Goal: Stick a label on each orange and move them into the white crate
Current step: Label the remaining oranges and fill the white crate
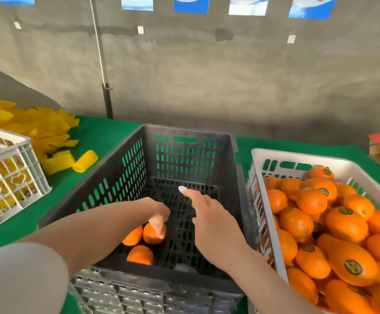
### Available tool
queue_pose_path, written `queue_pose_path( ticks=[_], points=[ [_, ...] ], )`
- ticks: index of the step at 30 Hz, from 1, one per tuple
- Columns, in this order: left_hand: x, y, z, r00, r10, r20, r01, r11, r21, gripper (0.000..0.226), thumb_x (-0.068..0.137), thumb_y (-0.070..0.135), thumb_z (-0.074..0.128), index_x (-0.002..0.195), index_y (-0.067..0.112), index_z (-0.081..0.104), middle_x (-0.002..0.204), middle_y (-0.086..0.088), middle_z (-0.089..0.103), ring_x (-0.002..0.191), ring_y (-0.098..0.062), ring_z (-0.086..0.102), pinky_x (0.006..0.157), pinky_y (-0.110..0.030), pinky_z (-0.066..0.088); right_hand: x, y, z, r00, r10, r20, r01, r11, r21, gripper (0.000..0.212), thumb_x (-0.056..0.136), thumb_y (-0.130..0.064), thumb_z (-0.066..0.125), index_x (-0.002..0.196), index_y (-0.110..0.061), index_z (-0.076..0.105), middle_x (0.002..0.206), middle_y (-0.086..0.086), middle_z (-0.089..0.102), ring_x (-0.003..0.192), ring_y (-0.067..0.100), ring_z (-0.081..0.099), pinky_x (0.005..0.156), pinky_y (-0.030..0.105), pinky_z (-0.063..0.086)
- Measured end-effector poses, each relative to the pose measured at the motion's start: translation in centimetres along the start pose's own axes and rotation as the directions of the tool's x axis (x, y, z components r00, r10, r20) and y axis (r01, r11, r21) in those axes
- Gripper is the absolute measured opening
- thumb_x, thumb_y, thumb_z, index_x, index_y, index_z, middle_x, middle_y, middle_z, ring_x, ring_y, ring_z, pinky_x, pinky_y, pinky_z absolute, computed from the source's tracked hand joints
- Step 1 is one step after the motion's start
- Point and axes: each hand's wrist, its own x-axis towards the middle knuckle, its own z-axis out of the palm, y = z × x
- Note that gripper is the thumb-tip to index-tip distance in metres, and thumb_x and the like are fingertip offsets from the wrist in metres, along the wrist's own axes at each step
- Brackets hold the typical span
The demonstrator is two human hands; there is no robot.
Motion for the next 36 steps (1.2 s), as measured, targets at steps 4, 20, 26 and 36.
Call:
queue_pose_path(
  ticks=[4, 20, 26, 36],
  points=[
    [3.1, 0.6, 2.7, 0.999, 0.014, -0.047, -0.013, 1.0, 0.016, 0.069, 0.082, 0.024, 0.07, 0.14, 0.008, 0.037, 0.136, -0.014, 0.048, 0.119, -0.032, 0.051, 0.094, -0.033, 0.046, 0.1, -0.1, -0.2, 0.999, 0.048, -0.019, -0.046, 0.996, 0.07, 0.087, 0.087, 0.004, 0.047, 0.14, -0.046, 0.001, 0.124, -0.005, 0.045, 0.108, 0.016, 0.047, 0.086, 0.032, 0.05],
    [-15.0, 4.6, -5.2, 0.857, 0.089, -0.507, -0.437, -0.393, -0.809, 0.051, 0.07, 0.03, 0.065, 0.12, 0.024, 0.059, 0.12, -0.013, 0.062, 0.082, -0.025, 0.07, 0.063, -0.033, 0.057, -3.4, 0.1, -5.9, 0.922, 0.31, -0.232, -0.058, 0.704, 0.708, 0.016, 0.092, -0.013, 0.057, 0.079, -0.02, 0.064, 0.11, -0.009, 0.062, 0.106, 0.002, 0.055, 0.092, 0.02, 0.047],
    [-18.2, 10.0, -3.0, 0.838, 0.111, -0.535, -0.425, -0.484, -0.765, 0.054, 0.073, 0.03, 0.062, 0.123, 0.013, 0.055, 0.11, -0.016, 0.067, 0.085, -0.027, 0.068, 0.068, -0.032, 0.056, -8.0, -0.1, -9.3, 0.925, 0.305, -0.228, -0.004, 0.607, 0.795, 0.013, 0.092, -0.016, 0.057, 0.089, -0.009, 0.067, 0.12, -0.003, 0.063, 0.116, 0.013, 0.055, 0.104, 0.044, 0.042],
    [-20.9, 17.9, -0.9, 0.749, 0.174, -0.639, -0.443, -0.586, -0.679, 0.03, 0.076, 0.022, 0.062, 0.103, 0.019, 0.074, 0.113, -0.012, 0.068, 0.1, -0.024, 0.065, 0.085, -0.037, 0.055, -13.8, 1.2, -11.4, 0.882, 0.113, -0.458, 0.103, 0.901, 0.422, 0.011, 0.089, -0.011, 0.061, 0.079, -0.016, 0.059, 0.105, -0.012, 0.056, 0.109, 0.007, 0.051, 0.088, 0.023, 0.045]
  ],
)
